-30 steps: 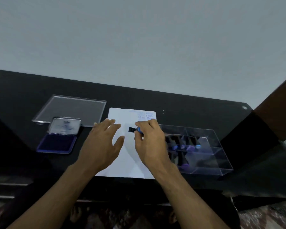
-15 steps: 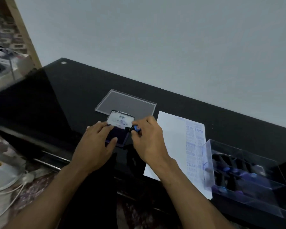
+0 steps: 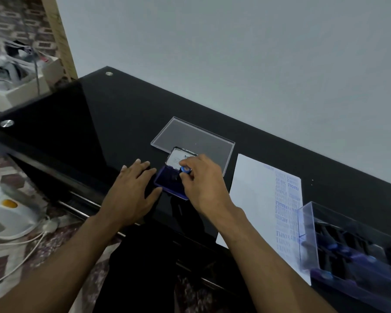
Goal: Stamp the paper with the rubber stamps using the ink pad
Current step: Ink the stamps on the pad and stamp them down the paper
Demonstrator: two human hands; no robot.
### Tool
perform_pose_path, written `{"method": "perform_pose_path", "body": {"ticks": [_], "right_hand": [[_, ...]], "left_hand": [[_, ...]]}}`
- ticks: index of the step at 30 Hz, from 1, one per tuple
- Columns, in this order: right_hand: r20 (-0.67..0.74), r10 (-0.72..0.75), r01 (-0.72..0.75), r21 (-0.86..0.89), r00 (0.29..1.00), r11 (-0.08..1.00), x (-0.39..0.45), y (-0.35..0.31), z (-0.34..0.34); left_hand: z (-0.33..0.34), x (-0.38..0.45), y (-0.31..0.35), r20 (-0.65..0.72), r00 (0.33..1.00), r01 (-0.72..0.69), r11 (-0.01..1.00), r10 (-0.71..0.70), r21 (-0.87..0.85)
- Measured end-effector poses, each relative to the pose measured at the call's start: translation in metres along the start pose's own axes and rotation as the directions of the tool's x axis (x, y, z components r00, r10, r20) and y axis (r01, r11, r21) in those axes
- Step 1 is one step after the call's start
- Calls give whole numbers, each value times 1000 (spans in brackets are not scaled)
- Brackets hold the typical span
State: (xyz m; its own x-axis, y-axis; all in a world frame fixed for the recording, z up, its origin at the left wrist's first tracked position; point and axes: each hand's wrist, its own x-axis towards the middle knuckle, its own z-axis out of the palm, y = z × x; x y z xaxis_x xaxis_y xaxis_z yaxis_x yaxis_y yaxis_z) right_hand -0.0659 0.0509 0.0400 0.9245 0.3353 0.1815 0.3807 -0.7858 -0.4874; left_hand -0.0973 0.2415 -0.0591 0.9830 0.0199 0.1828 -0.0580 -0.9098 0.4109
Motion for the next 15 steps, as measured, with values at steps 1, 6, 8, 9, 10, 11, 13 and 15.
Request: {"method": "perform_pose_path", "body": {"ticks": [1, 6, 8, 9, 10, 11, 13, 15], "right_hand": [[12, -1, 1, -10, 1000, 1000, 1, 0, 0], [33, -13, 14, -54, 999, 998, 6, -1, 4], [48, -16, 19, -64, 999, 998, 7, -1, 3], [56, -17, 20, -66, 998, 998, 7, -1, 3], [64, -15, 20, -69, 998, 997, 8, -2, 3], [74, -11, 16, -76, 997, 997, 8, -3, 2], [91, -2, 11, -91, 996, 996, 10, -4, 2], [113, 1, 11, -100, 994, 995, 12, -5, 2]], "left_hand": [[1, 0, -1, 3, 1000, -1, 1000, 1, -2], [7, -2, -4, -20, 1000, -16, 1000, 16, 15], [9, -3, -5, -25, 999, -21, 999, 22, 32], [10, -3, -5, -23, 999, -22, 999, 23, 39], [10, -3, -6, -22, 999, -23, 999, 24, 46], [11, -3, -5, -24, 999, -25, 998, 26, 50], [11, -3, -5, -33, 999, -31, 998, 33, 56], [12, -3, -5, -40, 999, -32, 998, 34, 63]]}}
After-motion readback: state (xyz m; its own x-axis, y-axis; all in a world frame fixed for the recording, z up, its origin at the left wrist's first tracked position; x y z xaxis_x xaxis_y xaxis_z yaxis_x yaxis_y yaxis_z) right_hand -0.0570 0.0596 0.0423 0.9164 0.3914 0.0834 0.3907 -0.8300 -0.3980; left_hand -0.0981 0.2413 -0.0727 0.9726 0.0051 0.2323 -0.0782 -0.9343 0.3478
